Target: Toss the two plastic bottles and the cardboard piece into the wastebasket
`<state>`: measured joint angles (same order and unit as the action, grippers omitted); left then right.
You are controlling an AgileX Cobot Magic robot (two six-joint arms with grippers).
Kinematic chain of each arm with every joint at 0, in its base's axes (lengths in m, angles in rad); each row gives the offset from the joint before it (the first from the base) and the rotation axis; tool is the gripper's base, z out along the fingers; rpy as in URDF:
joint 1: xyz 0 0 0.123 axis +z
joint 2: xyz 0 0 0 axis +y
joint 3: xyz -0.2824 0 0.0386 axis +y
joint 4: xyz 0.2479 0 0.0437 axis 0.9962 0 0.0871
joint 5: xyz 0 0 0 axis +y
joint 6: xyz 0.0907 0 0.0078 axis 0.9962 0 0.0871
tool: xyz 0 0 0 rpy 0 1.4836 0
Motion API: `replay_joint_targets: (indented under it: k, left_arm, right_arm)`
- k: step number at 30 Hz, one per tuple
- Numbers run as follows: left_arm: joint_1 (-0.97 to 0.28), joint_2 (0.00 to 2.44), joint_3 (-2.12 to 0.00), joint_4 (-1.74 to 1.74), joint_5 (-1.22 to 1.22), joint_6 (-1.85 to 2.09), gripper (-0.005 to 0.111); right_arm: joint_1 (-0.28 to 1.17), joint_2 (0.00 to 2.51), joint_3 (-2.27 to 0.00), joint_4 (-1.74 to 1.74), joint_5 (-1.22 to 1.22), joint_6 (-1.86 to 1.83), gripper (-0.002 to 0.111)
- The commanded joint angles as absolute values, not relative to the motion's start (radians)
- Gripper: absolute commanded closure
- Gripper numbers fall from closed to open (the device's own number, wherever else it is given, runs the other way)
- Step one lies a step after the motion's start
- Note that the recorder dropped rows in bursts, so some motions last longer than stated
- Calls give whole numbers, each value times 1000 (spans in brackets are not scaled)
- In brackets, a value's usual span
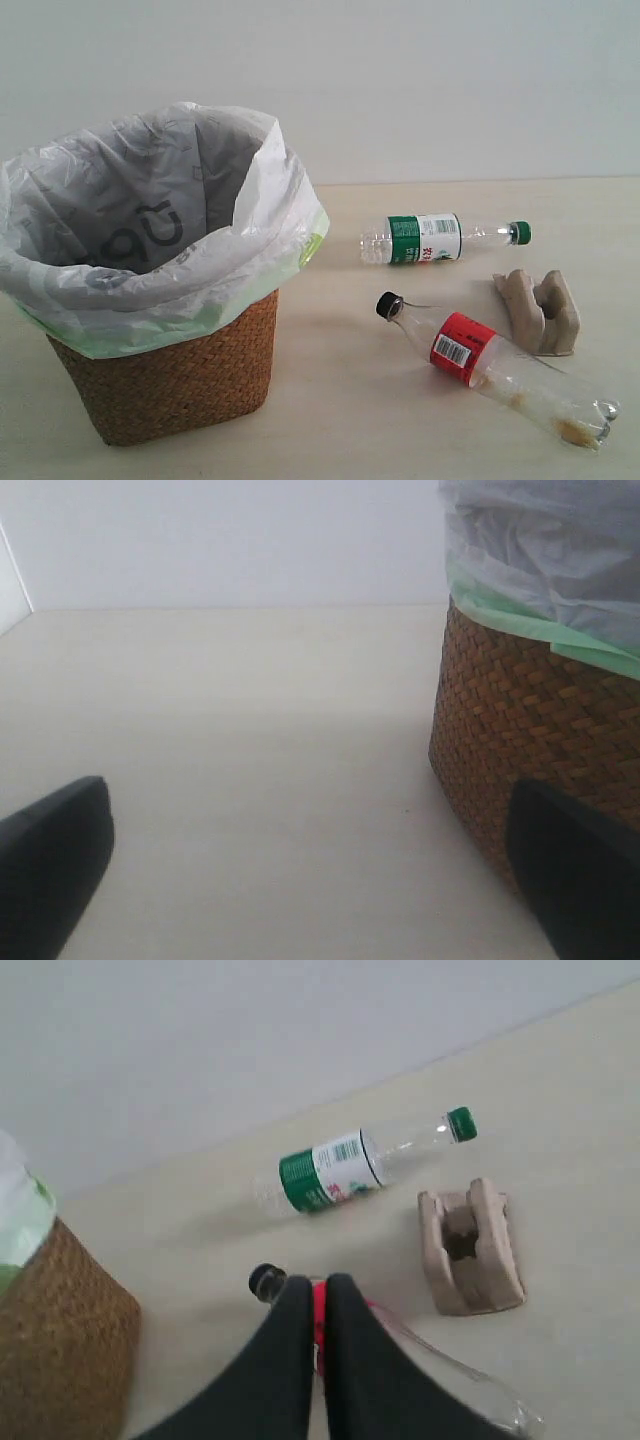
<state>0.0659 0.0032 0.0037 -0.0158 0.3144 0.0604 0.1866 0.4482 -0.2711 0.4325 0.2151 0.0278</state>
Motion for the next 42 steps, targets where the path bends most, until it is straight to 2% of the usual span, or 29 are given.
replay_joint_targets:
  k: [1, 5, 10, 17, 25, 29, 32, 34, 35, 38, 42]
  left_arm:
    - [59, 0, 0, -18, 307, 52, -1]
    - [59, 0, 0, -18, 307, 52, -1]
    - [59, 0, 0, -18, 307, 52, -1]
    - [59, 0, 0, -18, 307, 52, -1]
    - [59, 0, 0, -18, 307, 52, -1]
    - [59, 0, 0, -18, 307, 52, -1]
    - [59, 0, 0, -18, 307, 52, -1]
    - [59, 0, 0, -18, 307, 52, -1]
    - [59, 0, 0, -18, 307, 52, -1]
    - [59, 0, 0, -18, 307, 52, -1]
    - [59, 0, 0, -18, 307, 52, -1]
  right_arm:
    - [180, 625, -394, 431, 355, -136, 108]
    - [180, 809, -510, 431, 503, -206, 108]
    - [180, 983, -617, 431, 567, -242, 108]
    - [180, 1061, -726, 427, 580, -237, 108]
    - [180, 1204, -899, 289, 849, -247, 108]
    - [180, 1305, -936, 285, 889, -270, 107]
    - [180, 1368, -958, 285, 906, -303, 95]
    - [182, 1402, -968, 285, 911, -334, 79]
    - [184, 1421, -970, 285, 913, -379, 67]
    - [184, 1456, -970, 285, 903, -462, 46]
    - [207, 1493, -970, 275, 864, -518, 45]
